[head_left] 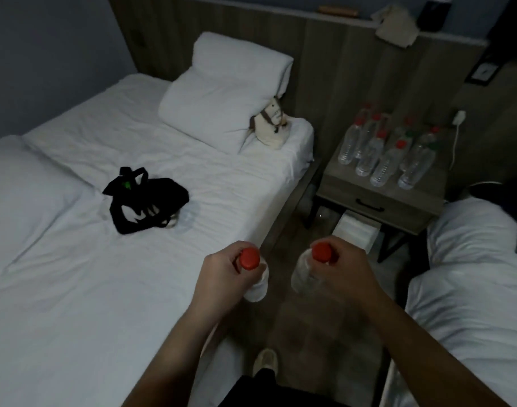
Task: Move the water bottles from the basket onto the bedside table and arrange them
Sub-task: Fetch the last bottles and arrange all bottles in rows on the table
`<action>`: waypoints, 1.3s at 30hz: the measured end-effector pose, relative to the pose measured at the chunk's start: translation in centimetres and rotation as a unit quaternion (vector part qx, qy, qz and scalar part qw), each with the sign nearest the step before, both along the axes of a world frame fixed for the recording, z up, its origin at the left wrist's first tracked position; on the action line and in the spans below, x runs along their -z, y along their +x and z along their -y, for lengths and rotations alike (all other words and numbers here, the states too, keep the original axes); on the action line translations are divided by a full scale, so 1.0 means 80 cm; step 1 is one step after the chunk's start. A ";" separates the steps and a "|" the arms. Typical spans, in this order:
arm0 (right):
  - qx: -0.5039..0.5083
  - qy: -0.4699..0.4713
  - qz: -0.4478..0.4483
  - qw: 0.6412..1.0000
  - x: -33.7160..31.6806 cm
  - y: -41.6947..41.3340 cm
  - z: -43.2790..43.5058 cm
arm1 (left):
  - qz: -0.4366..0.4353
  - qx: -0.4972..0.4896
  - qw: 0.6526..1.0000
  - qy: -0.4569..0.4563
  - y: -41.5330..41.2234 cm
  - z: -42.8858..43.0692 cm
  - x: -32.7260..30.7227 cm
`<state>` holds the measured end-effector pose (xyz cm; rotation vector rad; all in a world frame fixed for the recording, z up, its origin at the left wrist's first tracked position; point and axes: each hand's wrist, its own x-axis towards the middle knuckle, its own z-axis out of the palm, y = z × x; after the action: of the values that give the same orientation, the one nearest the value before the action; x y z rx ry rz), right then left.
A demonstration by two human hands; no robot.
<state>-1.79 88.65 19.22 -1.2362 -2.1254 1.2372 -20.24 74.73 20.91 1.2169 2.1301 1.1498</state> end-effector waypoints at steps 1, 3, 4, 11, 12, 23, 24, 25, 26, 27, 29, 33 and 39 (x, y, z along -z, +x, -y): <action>0.016 0.005 -0.004 1.000 0.001 -0.003 -0.014 | 0.000 0.011 1.000 -0.003 -0.009 -0.018 0.000; 0.036 0.024 -0.004 0.999 0.004 -0.007 -0.041 | 0.003 0.036 0.999 -0.001 -0.023 -0.052 0.001; 0.046 0.033 -0.002 0.998 0.004 -0.007 -0.053 | 0.003 0.045 0.999 0.002 -0.027 -0.067 0.002; 0.110 0.043 -0.002 0.993 0.001 0.016 -0.132 | 0.000 0.092 0.996 0.008 -0.033 -0.166 0.002; 0.121 0.038 -0.002 0.992 0.003 0.021 -0.145 | -0.001 0.097 0.995 0.008 -0.030 -0.180 0.003; 0.151 -0.011 0.011 0.988 0.024 0.105 -0.333 | 0.028 0.096 0.995 -0.024 0.044 -0.374 0.021; 0.148 -0.014 0.016 0.989 0.023 0.116 -0.353 | 0.037 0.089 0.995 -0.026 0.054 -0.393 0.020; 0.144 -0.011 0.022 0.989 0.021 0.126 -0.372 | 0.045 0.081 0.995 -0.029 0.063 -0.412 0.019; 0.143 -0.007 0.026 0.989 0.019 0.137 -0.392 | 0.051 0.076 0.995 -0.031 0.074 -0.431 0.017; 0.142 -0.003 0.028 0.989 0.017 0.147 -0.411 | 0.061 0.072 0.995 -0.031 0.084 -0.449 0.014; 0.134 0.000 0.028 0.991 0.017 0.165 -0.448 | 0.073 0.073 0.994 -0.028 0.104 -0.482 0.009; 0.121 0.003 0.053 0.991 0.026 0.195 -0.511 | 0.061 0.072 0.995 -0.033 0.142 -0.542 0.014; 0.163 -0.022 0.064 0.984 0.042 0.227 -0.586 | 0.002 0.144 0.987 -0.075 0.182 -0.629 0.028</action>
<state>16.37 135.50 15.87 -1.6453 -1.8870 1.0910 -5.67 125.08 18.67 1.3933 1.9193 0.8516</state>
